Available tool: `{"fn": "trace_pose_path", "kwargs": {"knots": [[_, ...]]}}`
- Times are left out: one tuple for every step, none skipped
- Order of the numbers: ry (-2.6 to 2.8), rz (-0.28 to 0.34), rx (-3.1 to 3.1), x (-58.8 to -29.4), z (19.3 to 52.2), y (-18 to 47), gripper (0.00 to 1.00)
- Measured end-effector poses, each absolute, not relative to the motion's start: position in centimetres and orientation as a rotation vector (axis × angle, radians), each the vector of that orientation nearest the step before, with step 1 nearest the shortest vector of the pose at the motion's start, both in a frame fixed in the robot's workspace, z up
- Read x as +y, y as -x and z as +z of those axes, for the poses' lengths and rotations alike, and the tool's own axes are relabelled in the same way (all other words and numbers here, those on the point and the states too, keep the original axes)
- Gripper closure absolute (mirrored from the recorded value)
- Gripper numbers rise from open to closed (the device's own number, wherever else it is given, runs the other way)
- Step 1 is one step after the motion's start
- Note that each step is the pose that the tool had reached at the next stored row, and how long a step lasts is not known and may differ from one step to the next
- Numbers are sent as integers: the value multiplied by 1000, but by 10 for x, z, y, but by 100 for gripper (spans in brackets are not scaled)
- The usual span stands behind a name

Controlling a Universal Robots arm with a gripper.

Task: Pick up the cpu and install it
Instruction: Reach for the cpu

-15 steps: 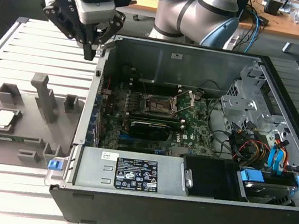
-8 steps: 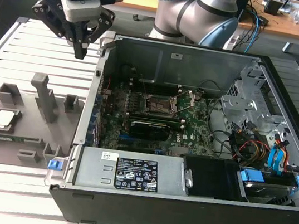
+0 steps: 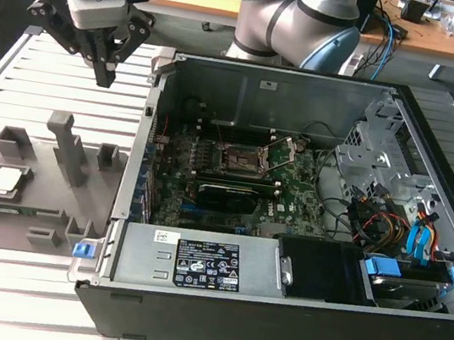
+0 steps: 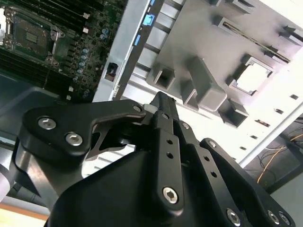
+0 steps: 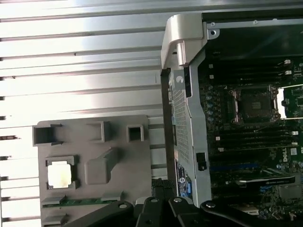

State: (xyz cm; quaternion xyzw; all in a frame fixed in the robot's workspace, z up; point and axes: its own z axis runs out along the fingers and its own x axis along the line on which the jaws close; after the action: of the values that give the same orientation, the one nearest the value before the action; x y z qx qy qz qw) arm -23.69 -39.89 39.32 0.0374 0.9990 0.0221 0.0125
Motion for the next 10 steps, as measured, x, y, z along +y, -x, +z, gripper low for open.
{"fn": "trace_pose_path", "kwargs": {"knots": [[-117, 69, 3114, -399, 393, 238, 89], [-117, 69, 3114, -399, 393, 240, 89], [-117, 69, 3114, -399, 393, 243, 89], [-116, 69, 3114, -399, 393, 247, 89], [-117, 69, 3114, -399, 393, 251, 89], [-117, 69, 3114, -399, 393, 255, 89], [-117, 69, 3114, -399, 393, 258, 89], [-117, 69, 3114, -399, 393, 261, 89], [-117, 69, 3114, -399, 393, 264, 89], [-116, 69, 3114, -399, 393, 266, 89]]}}
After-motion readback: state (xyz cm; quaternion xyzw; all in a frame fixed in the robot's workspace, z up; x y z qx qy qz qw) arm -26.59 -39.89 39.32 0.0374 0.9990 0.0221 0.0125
